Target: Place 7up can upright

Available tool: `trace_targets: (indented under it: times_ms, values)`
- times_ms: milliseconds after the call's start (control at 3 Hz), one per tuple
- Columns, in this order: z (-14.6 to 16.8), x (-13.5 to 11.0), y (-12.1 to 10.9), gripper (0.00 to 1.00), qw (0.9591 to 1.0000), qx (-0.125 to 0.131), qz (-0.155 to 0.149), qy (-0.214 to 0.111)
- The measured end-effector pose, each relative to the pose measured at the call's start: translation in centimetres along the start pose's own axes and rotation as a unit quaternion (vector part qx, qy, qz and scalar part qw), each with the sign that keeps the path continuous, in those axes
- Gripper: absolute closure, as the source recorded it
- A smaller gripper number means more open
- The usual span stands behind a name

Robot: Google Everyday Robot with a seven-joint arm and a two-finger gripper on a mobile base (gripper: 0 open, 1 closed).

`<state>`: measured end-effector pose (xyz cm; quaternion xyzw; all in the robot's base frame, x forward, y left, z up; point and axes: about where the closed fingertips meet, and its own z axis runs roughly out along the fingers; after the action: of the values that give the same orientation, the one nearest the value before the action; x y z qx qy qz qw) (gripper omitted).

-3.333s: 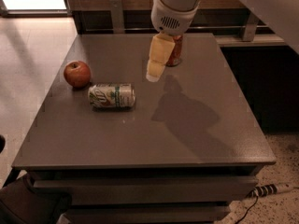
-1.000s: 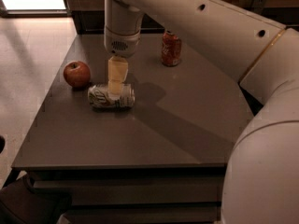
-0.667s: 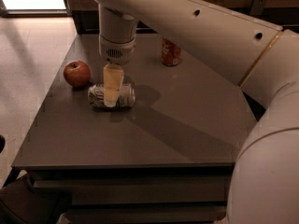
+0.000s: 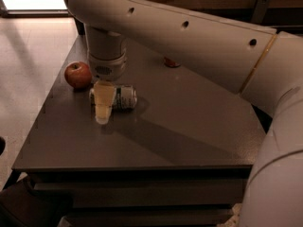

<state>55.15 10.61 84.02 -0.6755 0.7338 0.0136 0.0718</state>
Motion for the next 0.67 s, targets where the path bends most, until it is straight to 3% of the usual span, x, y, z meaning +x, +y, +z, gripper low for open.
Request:
trace_targets:
  times_ms: [333, 667]
  values:
    - [1.88, -0.78, 0.61, 0.16, 0.9998, -0.011, -0.003, -0.017]
    - [2.03, -0.91, 0.59, 0.47, 0.9998, -0.011, -0.004, -0.019]
